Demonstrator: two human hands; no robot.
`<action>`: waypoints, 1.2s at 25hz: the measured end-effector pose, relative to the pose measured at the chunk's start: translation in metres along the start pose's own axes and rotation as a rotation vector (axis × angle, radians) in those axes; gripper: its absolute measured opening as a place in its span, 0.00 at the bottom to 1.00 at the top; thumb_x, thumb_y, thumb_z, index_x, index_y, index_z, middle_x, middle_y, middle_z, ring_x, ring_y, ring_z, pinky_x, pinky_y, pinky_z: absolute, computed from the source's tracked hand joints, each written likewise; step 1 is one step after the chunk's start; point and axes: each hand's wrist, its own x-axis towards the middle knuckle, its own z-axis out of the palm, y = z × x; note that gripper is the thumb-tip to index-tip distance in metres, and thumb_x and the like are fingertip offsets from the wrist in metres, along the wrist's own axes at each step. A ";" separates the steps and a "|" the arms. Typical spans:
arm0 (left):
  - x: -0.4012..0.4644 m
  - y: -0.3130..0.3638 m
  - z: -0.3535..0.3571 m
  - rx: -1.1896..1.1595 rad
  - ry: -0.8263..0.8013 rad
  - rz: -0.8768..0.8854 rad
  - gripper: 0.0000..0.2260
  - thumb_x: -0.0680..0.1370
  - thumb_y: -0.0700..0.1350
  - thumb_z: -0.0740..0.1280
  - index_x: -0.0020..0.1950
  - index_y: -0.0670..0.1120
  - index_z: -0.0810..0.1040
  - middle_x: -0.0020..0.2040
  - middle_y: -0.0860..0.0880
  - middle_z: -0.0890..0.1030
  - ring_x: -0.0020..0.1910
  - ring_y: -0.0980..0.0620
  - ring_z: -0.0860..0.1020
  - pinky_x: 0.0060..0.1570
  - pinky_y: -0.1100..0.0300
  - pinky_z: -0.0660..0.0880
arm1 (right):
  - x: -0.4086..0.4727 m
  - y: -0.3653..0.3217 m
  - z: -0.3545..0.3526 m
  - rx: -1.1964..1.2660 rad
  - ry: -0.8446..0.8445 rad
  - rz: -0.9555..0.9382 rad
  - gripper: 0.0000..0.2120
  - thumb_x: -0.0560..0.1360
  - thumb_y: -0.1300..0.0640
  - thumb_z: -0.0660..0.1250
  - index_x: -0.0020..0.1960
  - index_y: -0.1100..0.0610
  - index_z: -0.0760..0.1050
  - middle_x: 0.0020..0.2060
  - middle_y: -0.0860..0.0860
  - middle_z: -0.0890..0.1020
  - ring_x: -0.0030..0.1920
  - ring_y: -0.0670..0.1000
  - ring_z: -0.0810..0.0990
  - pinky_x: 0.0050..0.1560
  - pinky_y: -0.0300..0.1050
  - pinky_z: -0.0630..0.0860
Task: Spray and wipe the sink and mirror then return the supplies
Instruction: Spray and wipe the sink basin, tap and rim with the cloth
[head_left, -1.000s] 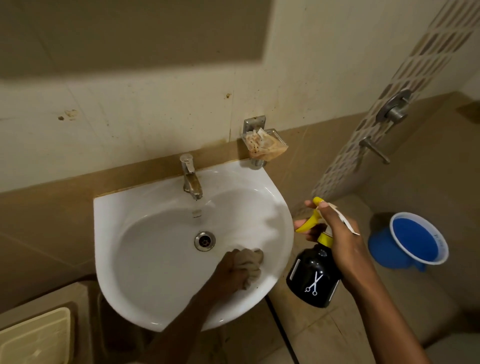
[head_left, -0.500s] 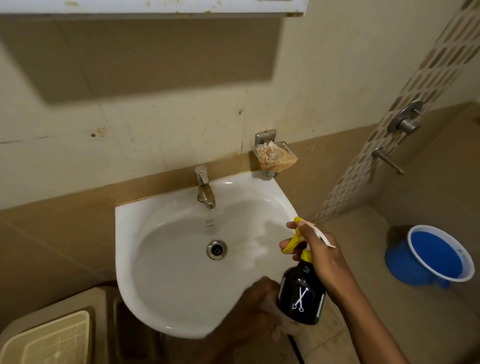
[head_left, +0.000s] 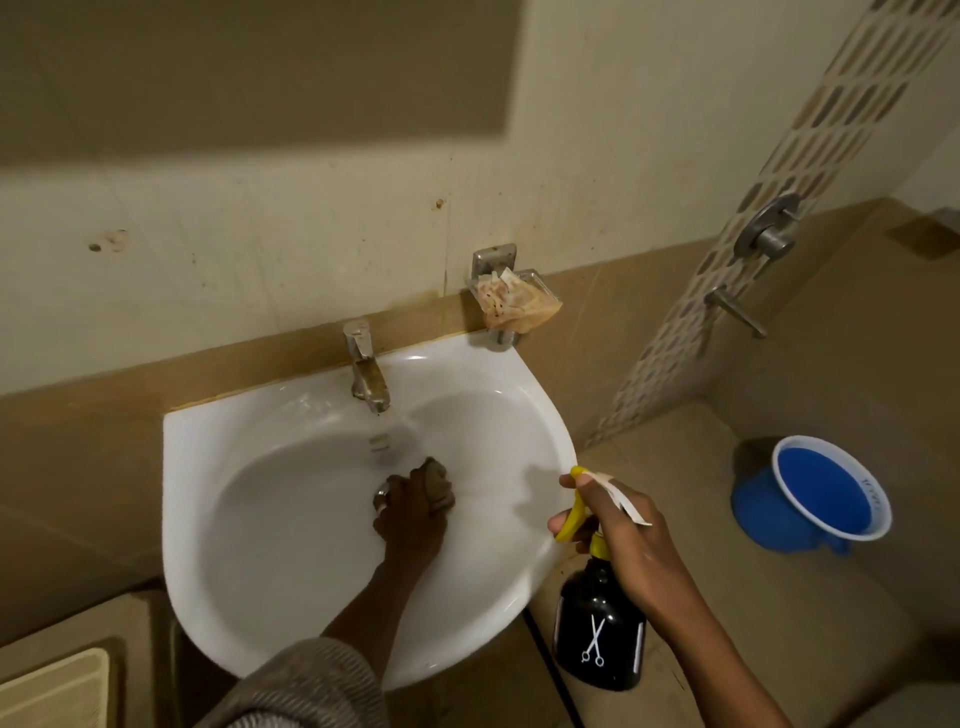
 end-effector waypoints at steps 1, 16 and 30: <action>-0.001 -0.004 0.014 -0.102 -0.068 0.056 0.21 0.68 0.51 0.66 0.61 0.61 0.71 0.56 0.50 0.70 0.54 0.39 0.77 0.47 0.41 0.80 | 0.000 0.002 -0.002 -0.009 0.006 0.004 0.12 0.84 0.50 0.62 0.55 0.51 0.84 0.38 0.56 0.89 0.45 0.56 0.87 0.52 0.55 0.81; -0.105 0.065 -0.074 -0.770 -0.825 0.283 0.13 0.72 0.38 0.68 0.56 0.39 0.81 0.50 0.38 0.81 0.49 0.45 0.78 0.47 0.55 0.74 | -0.030 -0.040 -0.013 -0.005 0.017 0.001 0.16 0.85 0.53 0.60 0.53 0.57 0.85 0.39 0.60 0.89 0.42 0.52 0.88 0.46 0.48 0.80; -0.019 0.023 -0.006 -0.681 -0.059 0.023 0.14 0.71 0.38 0.72 0.55 0.43 0.74 0.45 0.47 0.71 0.39 0.51 0.75 0.30 0.61 0.74 | -0.045 0.015 0.020 -0.211 0.172 -0.009 0.19 0.82 0.47 0.63 0.37 0.53 0.81 0.30 0.54 0.85 0.31 0.49 0.82 0.37 0.44 0.77</action>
